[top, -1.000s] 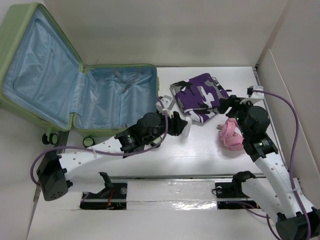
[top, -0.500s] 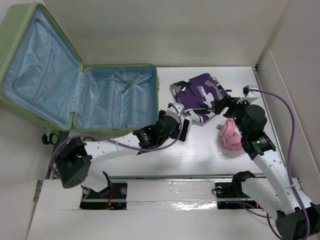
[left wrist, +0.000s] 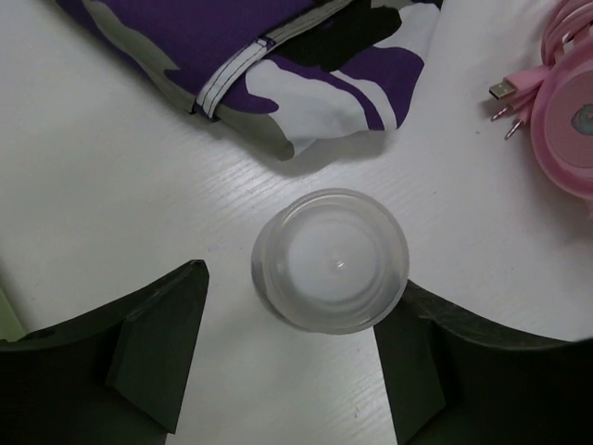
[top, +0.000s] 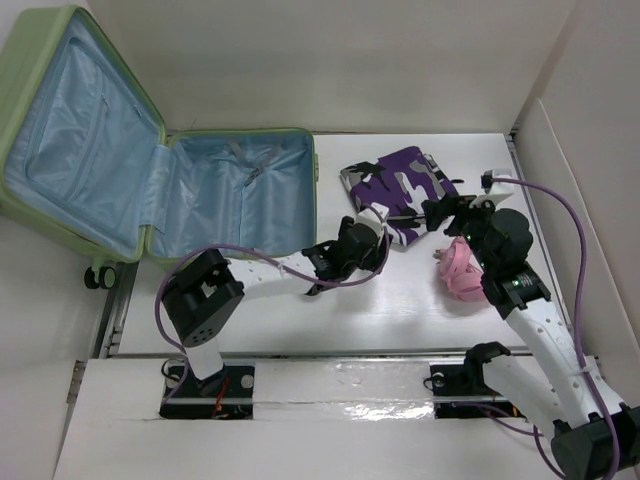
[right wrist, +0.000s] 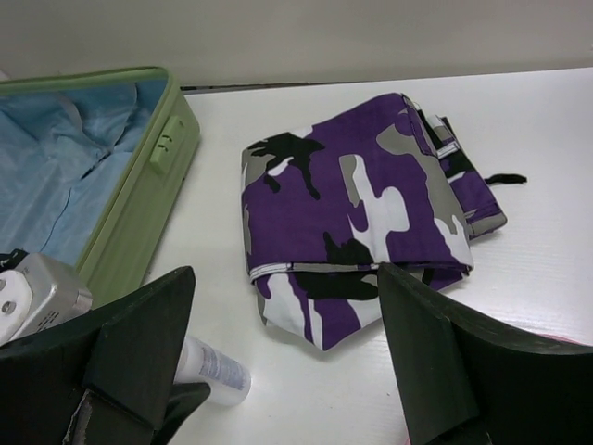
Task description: Pack the luggage
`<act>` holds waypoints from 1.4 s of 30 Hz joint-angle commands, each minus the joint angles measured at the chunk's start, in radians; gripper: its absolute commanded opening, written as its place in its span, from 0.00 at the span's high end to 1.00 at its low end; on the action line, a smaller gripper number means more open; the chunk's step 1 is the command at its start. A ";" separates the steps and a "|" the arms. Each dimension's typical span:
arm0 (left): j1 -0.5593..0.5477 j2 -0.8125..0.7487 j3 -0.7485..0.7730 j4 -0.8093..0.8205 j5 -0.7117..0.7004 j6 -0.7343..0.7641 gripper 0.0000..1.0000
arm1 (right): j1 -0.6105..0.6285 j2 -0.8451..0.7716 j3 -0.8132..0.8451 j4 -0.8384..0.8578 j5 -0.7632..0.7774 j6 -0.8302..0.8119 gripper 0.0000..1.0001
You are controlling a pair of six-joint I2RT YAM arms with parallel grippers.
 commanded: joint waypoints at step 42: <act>0.716 -0.311 0.341 -0.509 0.045 -0.029 0.85 | -0.005 -0.013 0.004 0.059 -0.158 0.013 0.16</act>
